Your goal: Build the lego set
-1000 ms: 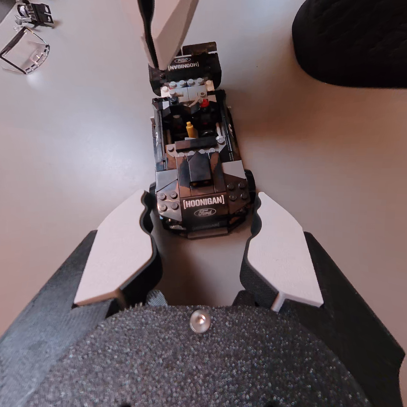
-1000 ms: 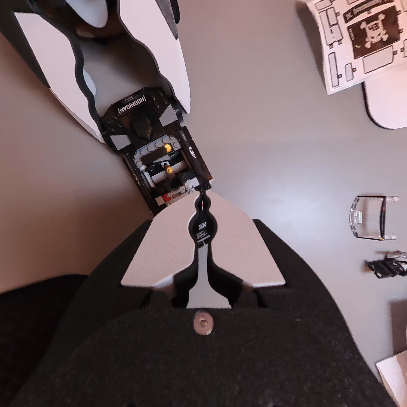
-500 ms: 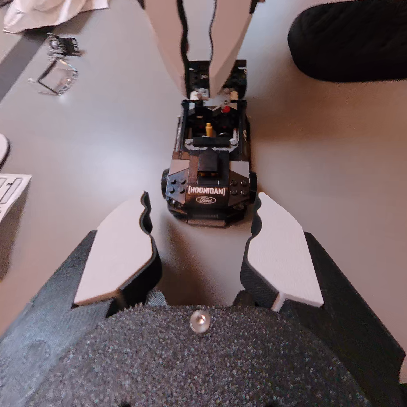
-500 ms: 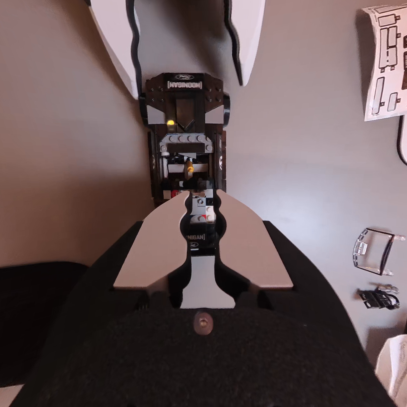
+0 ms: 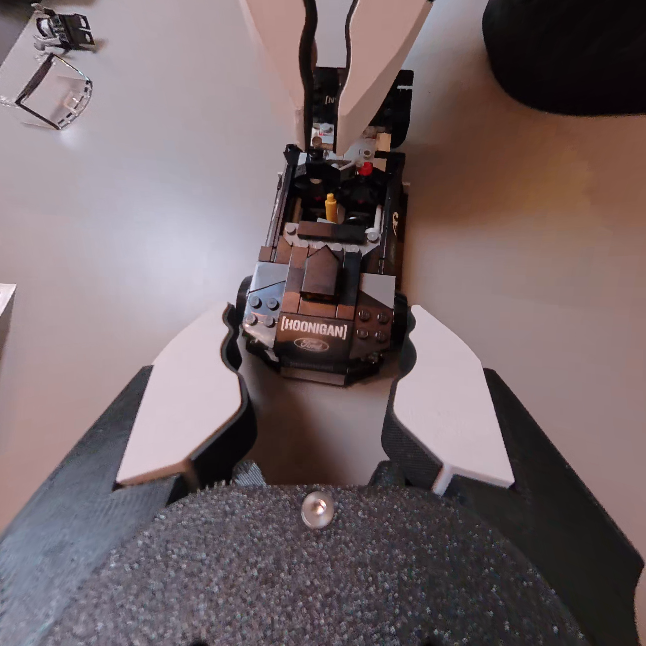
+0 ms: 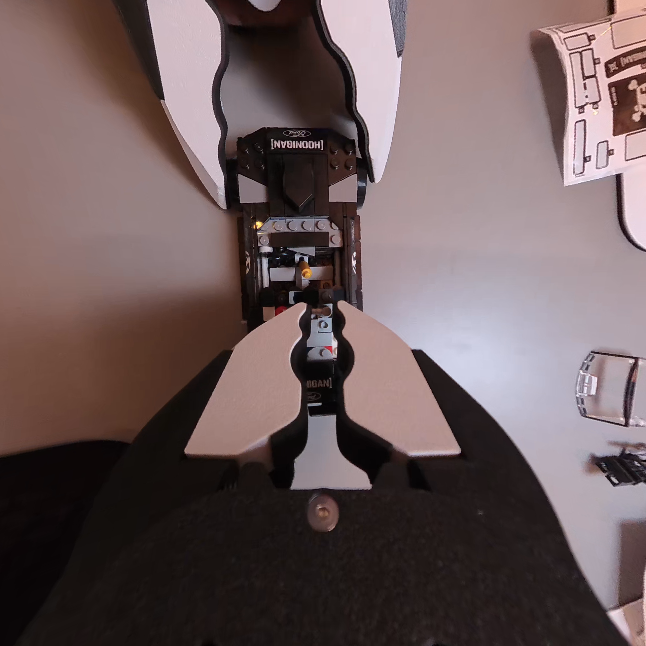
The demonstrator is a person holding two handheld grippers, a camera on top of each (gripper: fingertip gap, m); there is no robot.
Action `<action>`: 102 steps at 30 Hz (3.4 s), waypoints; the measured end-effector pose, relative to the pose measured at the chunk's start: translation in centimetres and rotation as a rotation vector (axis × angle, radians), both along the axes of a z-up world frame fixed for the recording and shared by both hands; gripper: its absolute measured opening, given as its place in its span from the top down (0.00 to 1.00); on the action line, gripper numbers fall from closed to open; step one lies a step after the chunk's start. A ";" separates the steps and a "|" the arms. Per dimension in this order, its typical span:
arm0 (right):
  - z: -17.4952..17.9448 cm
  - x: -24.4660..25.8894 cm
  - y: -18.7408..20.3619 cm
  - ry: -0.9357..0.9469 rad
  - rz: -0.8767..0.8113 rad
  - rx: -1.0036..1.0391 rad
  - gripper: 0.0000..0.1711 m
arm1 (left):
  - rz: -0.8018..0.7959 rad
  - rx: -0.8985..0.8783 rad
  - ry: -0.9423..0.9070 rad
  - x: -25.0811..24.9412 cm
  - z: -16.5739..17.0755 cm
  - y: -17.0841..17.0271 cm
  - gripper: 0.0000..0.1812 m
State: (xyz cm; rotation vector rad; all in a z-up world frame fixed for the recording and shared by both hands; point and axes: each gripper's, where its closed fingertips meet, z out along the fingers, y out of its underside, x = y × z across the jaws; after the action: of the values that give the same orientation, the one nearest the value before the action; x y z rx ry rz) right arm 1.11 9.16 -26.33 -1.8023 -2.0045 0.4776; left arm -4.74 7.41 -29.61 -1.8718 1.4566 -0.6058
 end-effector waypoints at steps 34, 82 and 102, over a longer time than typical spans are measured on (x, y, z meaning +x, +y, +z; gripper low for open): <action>2.5 1.1 1.0 0.368 -0.613 0.102 0.85 | 0.407 -0.005 0.052 0.5 0.0 -0.4 0.51; 0.1 -0.1 1.2 -0.033 -0.649 0.090 0.96 | 0.128 -0.134 -0.110 4.0 1.0 -4.4 0.71; 2.1 -1.1 0.8 0.132 -0.630 -0.007 0.88 | 0.129 -0.126 -0.133 3.9 1.3 -4.4 0.69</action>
State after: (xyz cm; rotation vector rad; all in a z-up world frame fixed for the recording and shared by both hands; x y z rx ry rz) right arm 0.01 9.93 -24.27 -2.1996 -1.2472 0.3852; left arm -0.82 3.05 -28.28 -1.9650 1.2266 -0.7594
